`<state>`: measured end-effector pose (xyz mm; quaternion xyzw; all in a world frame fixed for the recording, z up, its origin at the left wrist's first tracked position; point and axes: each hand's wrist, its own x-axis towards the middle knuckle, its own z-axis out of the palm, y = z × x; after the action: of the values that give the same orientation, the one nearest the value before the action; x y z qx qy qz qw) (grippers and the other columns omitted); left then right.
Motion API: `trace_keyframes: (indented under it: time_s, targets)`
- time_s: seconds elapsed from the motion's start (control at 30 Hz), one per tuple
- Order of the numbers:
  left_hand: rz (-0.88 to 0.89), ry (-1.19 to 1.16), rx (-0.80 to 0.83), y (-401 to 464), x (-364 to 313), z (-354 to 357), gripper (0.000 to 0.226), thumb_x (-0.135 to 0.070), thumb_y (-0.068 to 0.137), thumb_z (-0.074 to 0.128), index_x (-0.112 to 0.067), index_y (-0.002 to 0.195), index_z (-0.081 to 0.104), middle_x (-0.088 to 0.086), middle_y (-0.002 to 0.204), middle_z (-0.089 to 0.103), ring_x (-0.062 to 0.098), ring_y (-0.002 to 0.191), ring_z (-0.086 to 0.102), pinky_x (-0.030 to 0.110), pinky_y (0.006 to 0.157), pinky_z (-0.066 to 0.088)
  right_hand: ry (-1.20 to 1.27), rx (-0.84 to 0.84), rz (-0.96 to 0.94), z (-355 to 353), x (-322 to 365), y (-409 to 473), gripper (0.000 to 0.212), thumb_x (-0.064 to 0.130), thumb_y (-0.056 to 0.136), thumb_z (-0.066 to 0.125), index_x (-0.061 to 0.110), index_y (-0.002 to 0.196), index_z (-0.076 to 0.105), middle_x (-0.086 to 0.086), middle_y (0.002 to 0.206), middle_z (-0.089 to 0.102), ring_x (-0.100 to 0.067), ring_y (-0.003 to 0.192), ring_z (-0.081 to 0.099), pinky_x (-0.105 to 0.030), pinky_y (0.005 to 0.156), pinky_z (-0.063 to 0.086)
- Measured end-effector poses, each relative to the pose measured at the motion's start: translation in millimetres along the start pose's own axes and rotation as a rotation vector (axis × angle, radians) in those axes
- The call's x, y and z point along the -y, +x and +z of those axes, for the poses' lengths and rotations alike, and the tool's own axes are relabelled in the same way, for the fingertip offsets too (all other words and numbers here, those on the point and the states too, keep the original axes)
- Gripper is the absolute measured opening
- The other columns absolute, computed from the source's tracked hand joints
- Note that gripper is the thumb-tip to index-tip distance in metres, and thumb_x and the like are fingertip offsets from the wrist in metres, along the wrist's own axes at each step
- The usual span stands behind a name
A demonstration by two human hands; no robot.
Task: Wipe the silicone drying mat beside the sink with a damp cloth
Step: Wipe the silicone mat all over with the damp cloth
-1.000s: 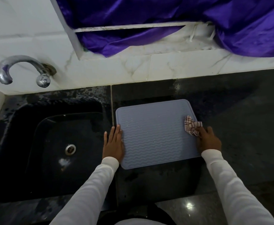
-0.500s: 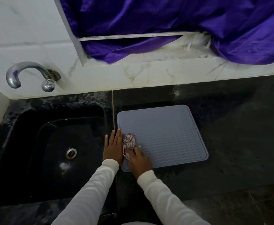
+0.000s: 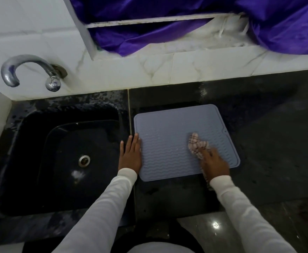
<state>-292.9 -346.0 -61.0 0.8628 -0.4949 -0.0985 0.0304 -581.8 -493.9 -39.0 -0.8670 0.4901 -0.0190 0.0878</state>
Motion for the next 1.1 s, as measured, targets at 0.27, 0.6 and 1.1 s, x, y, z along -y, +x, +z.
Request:
trace_keyframes:
  time_s: [0.27,0.6,1.1]
  targets:
    - [0.001,-0.029,-0.01,0,-1,1,0.052,-0.028,0.105,0.019,-0.019,0.155,0.008,-0.004,0.163,-0.004,0.018,0.15,-0.009,0.047,0.12,-0.008,-0.013,-0.052,0.249,-26,-84,8,0.041,0.019,0.084,0.07,0.017,0.124,0.061,-0.027,0.108,0.048,-0.045,0.059,0.058,-0.048,0.056,0.048]
    - [0.028,0.011,-0.001,-1,2,-1,0.052,-0.031,0.105,0.015,-0.018,0.155,0.006,-0.002,0.163,-0.004,0.02,0.15,-0.008,0.047,0.121,-0.007,0.183,-0.136,-0.095,-41,36,8,0.033,0.027,0.09,0.063,0.025,0.123,0.063,-0.01,0.122,0.061,-0.034,0.092,0.066,-0.041,0.074,0.056]
    - [0.075,0.053,-0.009,-1,7,10,0.064,-0.034,0.103,0.032,-0.012,0.155,0.003,0.009,0.163,-0.005,0.026,0.15,-0.008,0.051,0.12,-0.004,0.017,-0.028,-0.341,30,151,-42,0.039,0.02,0.069,0.077,0.018,0.104,0.061,-0.017,0.096,0.065,-0.03,0.049,0.06,-0.029,0.039,0.044]
